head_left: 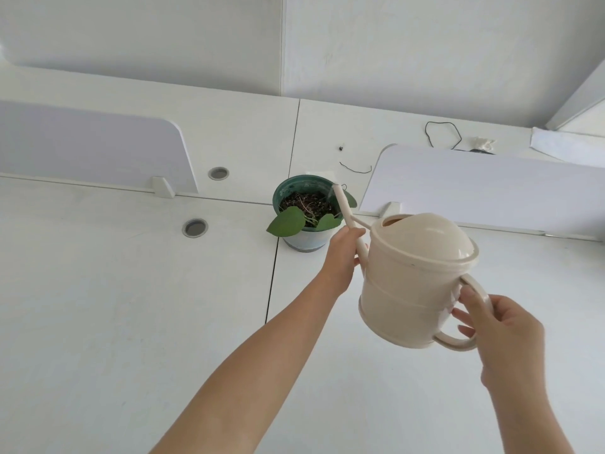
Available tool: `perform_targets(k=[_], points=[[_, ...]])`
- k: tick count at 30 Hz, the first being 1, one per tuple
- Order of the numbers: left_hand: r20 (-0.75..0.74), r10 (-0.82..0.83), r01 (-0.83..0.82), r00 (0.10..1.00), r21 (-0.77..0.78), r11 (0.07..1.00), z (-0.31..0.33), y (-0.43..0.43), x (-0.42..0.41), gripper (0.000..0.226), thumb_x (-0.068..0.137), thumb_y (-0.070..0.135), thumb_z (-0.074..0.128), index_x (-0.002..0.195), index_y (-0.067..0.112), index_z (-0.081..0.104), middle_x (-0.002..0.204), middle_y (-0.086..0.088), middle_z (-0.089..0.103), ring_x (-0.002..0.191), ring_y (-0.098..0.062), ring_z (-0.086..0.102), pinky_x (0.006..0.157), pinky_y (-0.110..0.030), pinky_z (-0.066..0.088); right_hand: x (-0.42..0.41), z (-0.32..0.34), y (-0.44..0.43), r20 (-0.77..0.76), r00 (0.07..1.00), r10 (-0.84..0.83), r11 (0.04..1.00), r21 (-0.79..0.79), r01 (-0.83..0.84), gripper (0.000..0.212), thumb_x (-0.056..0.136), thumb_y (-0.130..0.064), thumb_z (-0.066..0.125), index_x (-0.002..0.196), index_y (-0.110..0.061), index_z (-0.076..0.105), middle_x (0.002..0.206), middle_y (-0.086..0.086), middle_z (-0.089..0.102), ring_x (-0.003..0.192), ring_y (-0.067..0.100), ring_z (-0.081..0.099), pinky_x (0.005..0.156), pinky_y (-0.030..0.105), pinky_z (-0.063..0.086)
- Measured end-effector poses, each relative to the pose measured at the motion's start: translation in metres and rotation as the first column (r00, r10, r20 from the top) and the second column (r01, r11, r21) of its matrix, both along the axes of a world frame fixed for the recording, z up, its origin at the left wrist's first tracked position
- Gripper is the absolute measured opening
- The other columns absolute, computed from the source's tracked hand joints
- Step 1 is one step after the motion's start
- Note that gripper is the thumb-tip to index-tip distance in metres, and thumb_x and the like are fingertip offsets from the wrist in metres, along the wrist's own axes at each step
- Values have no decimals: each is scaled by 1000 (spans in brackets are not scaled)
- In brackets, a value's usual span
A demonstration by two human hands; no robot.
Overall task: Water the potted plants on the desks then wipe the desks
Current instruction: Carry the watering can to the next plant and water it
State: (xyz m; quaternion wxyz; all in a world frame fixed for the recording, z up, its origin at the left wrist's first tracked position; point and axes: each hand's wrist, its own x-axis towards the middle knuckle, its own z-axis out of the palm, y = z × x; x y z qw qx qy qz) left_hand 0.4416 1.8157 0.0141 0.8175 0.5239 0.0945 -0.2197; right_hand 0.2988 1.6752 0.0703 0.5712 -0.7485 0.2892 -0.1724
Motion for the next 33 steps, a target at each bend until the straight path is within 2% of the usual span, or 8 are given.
perform_targets(k=[5, 8, 10, 14, 18, 25, 29, 33], points=[[-26, -6, 5, 1000, -14, 1000, -9, 1, -17, 9, 86, 14, 46, 93, 11, 48, 78, -1, 42, 74, -17, 46, 64, -27, 39, -19, -8, -4, -38, 999, 20, 1000, -15, -21, 23, 83, -23, 62, 63, -16, 56, 51, -11, 65, 51, -1, 63, 44, 14, 45], [-10, 8, -8, 1000, -24, 1000, -14, 11, -27, 7, 86, 15, 45, 92, 11, 47, 78, -1, 43, 76, -18, 45, 65, -27, 39, -26, -8, 4, -52, 998, 47, 998, -28, -48, 22, 83, -20, 62, 63, -14, 56, 61, 3, 60, 63, 16, 65, 49, 20, 47], [-5, 30, -30, 1000, -31, 999, -15, 20, -33, 5, 86, 13, 45, 90, 13, 48, 77, 0, 45, 75, -17, 46, 66, -28, 39, -29, -6, 12, -68, 995, 68, 997, -35, -71, 21, 83, -18, 62, 63, -13, 57, 66, 10, 59, 70, 29, 61, 56, 32, 49], [12, 91, -91, 996, -34, 995, -15, 40, -43, 6, 87, 12, 45, 90, 13, 50, 80, -1, 47, 77, -17, 47, 65, -27, 40, -33, -1, 29, -89, 989, 117, 992, -28, -120, 20, 82, -16, 63, 63, -11, 57, 69, 17, 57, 72, 32, 55, 65, 42, 44], [32, 119, -118, 992, -38, 992, -19, 56, -53, 8, 86, 12, 45, 89, 15, 51, 83, -1, 48, 79, -18, 47, 68, -29, 39, -42, 0, 40, -99, 982, 159, 987, -21, -162, 20, 82, -15, 63, 63, -10, 58, 71, 18, 58, 69, 31, 56, 59, 36, 45], [-8, 73, -74, 997, -11, 997, -26, 53, -70, 18, 87, 14, 44, 104, 12, 51, 90, -5, 48, 82, -19, 49, 68, -28, 42, -66, -7, 39, -107, 984, 143, 989, -10, -145, 18, 83, -15, 61, 66, -8, 59, 74, 21, 60, 74, 32, 58, 64, 36, 45], [5, -13, 13, 1000, 17, 1000, -20, 38, -73, 22, 82, 20, 46, 101, 11, 49, 93, -8, 44, 83, -22, 46, 70, -30, 42, -79, -10, 30, -102, 992, 78, 997, -14, -80, 20, 83, -18, 61, 66, -8, 58, 72, 17, 60, 74, 31, 60, 51, 20, 47], [12, -82, 82, 997, 50, 995, -13, 25, -71, 12, 84, 18, 45, 94, 12, 49, 85, -6, 41, 78, -21, 44, 66, -28, 43, -87, -5, 30, -90, 995, 39, 999, -2, -39, 20, 85, -15, 59, 67, -7, 56, 78, 20, 60, 75, 31, 59, 71, 44, 45]])
